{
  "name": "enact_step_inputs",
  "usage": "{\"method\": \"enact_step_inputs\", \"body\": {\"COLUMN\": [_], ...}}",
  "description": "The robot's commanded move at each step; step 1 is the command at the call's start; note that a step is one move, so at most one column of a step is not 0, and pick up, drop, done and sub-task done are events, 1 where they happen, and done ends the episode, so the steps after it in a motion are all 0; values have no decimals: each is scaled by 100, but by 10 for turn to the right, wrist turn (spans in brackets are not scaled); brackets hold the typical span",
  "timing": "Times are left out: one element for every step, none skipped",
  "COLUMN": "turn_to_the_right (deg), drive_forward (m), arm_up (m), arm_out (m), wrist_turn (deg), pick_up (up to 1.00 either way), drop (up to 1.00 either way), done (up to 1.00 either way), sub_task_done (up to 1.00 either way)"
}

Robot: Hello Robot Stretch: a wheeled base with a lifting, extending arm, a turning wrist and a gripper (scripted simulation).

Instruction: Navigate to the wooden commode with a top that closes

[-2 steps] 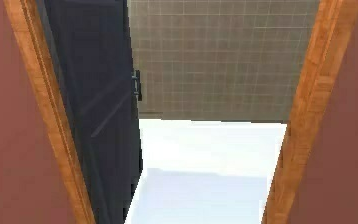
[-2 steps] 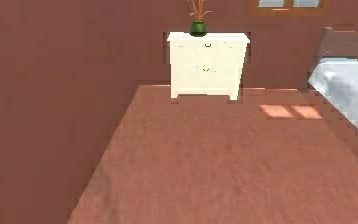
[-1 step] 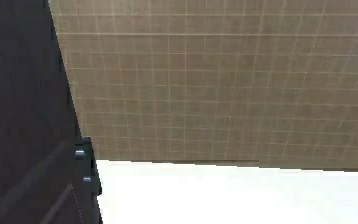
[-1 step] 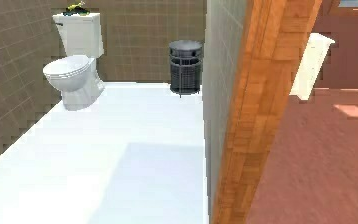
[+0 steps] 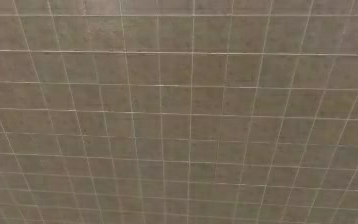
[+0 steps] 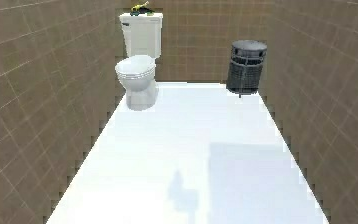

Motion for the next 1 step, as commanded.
{"method": "enact_step_inputs", "body": {"turn_to_the_right": [-150], "drive_forward": [0], "arm_up": [0], "arm_out": [0], "wrist_turn": [0], "pick_up": [0], "drop": [0], "done": [0], "sub_task_done": [0]}}
